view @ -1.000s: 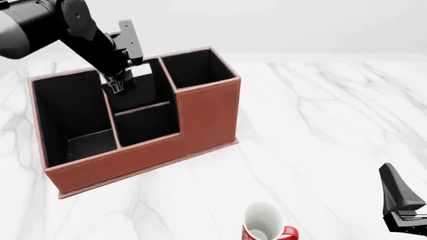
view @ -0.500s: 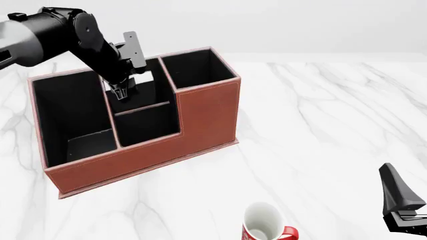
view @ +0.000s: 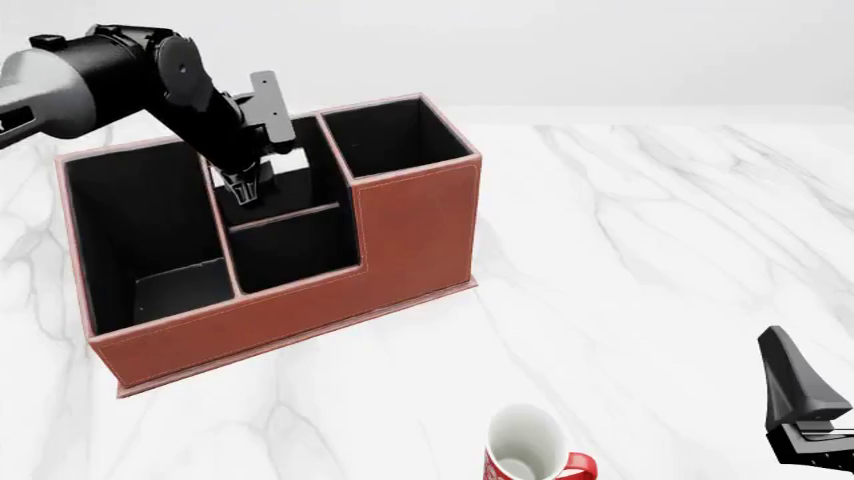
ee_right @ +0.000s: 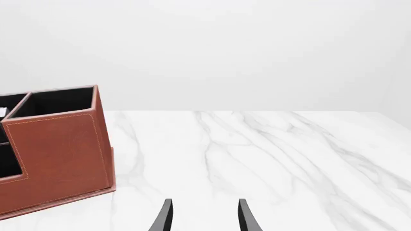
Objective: Pick up the book and place it in the front compartment of the caddy.
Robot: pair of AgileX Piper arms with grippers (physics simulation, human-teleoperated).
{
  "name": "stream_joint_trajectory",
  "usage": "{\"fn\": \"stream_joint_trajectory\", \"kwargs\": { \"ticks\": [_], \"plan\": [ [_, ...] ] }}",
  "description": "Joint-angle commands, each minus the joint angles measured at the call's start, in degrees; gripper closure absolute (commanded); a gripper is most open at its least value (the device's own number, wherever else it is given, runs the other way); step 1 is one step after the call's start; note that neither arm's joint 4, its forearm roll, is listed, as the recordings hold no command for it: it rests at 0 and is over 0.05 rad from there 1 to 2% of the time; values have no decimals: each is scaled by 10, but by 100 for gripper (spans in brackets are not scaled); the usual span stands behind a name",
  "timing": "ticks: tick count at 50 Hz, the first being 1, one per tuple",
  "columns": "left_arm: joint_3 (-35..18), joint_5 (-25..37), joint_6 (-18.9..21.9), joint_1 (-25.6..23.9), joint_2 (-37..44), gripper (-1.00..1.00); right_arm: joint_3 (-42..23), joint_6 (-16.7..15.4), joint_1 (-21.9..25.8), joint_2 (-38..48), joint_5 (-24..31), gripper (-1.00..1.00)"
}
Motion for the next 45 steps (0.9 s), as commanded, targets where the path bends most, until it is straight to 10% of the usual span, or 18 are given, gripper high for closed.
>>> {"fn": "stream_joint_trajectory", "kwargs": {
  "ticks": [1,2,3,45],
  "plan": [
    [-1,-7,4,3,23,100,1,0,0,0,0,-100],
    [9,-16,17,13,21,100,1,0,0,0,0,-100],
    [5,-9,9,6,23,-100,1,0,0,0,0,-100],
    [109,-2,15,-22,-130,-100,1,0,0,0,0,-100]
  ]
}}
